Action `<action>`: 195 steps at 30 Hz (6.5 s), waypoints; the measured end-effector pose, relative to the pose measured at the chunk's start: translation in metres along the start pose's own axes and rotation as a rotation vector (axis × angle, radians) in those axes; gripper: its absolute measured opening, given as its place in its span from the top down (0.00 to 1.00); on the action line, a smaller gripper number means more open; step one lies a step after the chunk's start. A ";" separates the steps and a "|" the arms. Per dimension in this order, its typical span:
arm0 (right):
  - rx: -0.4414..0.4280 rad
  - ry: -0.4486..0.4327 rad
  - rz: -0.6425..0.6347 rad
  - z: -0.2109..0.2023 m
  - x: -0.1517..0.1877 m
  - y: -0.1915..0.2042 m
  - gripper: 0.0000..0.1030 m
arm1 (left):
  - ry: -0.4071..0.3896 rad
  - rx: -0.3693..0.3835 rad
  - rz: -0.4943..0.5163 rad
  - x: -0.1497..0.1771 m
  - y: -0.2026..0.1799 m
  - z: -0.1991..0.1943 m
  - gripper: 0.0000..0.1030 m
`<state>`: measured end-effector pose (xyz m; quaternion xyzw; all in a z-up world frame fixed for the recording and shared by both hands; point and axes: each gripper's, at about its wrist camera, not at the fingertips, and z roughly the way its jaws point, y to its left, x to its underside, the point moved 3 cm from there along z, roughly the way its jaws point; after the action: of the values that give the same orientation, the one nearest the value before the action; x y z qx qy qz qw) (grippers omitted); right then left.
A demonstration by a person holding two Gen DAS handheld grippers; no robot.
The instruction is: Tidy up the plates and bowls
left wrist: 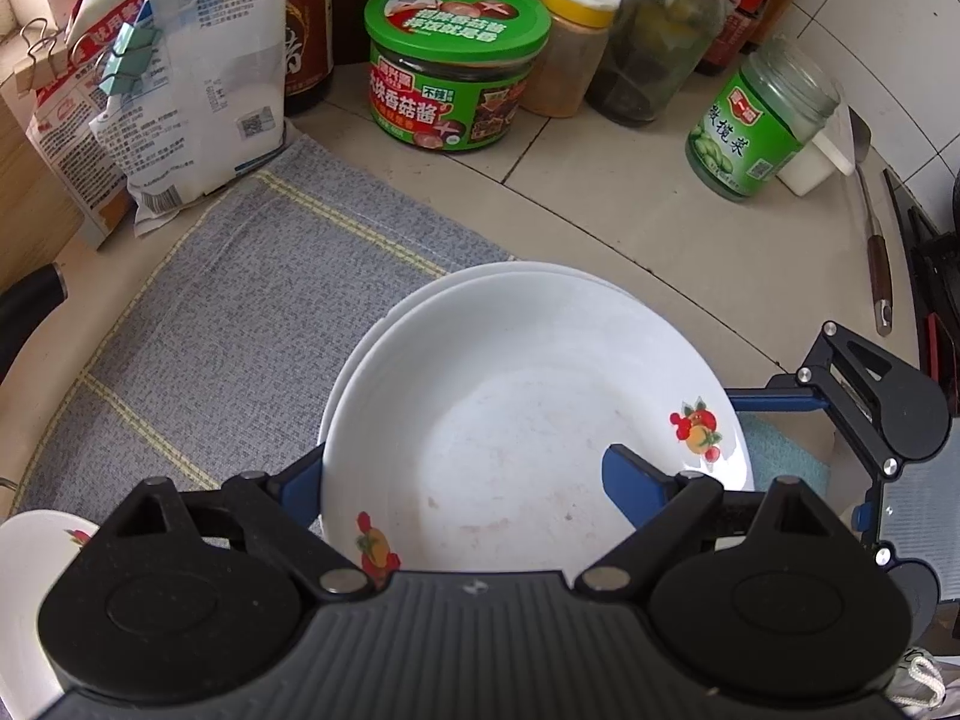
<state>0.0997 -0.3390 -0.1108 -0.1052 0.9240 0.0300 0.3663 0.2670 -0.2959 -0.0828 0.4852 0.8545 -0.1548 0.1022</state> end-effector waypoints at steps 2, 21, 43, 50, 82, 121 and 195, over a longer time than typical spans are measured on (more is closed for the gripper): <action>0.007 0.000 -0.004 0.000 0.000 0.001 0.00 | 0.002 -0.010 0.001 0.000 -0.001 0.000 0.11; 0.022 -0.028 -0.027 -0.007 0.000 0.004 0.00 | -0.059 -0.085 -0.007 0.003 -0.002 -0.010 0.09; 0.061 -0.049 -0.108 -0.023 -0.006 0.036 0.00 | -0.483 -0.437 -0.228 0.137 -0.039 -0.094 0.04; 0.056 -0.058 -0.087 -0.022 -0.015 0.057 0.00 | -0.475 -0.483 -0.357 0.191 -0.011 -0.087 0.04; -0.210 0.095 -0.257 0.117 -0.164 0.108 0.00 | -0.448 -0.500 -0.506 0.224 0.070 -0.039 0.00; -0.395 0.331 -0.383 0.222 -0.217 0.122 0.00 | -0.518 -0.472 -0.413 0.224 0.079 -0.038 0.00; -0.441 0.467 -0.302 0.234 -0.239 0.125 0.08 | -0.508 -0.487 -0.379 0.222 0.076 -0.039 0.00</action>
<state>0.3987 -0.1452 -0.1211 -0.3211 0.9282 0.1494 0.1141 0.2191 -0.0679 -0.1308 0.2268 0.8881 -0.0789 0.3920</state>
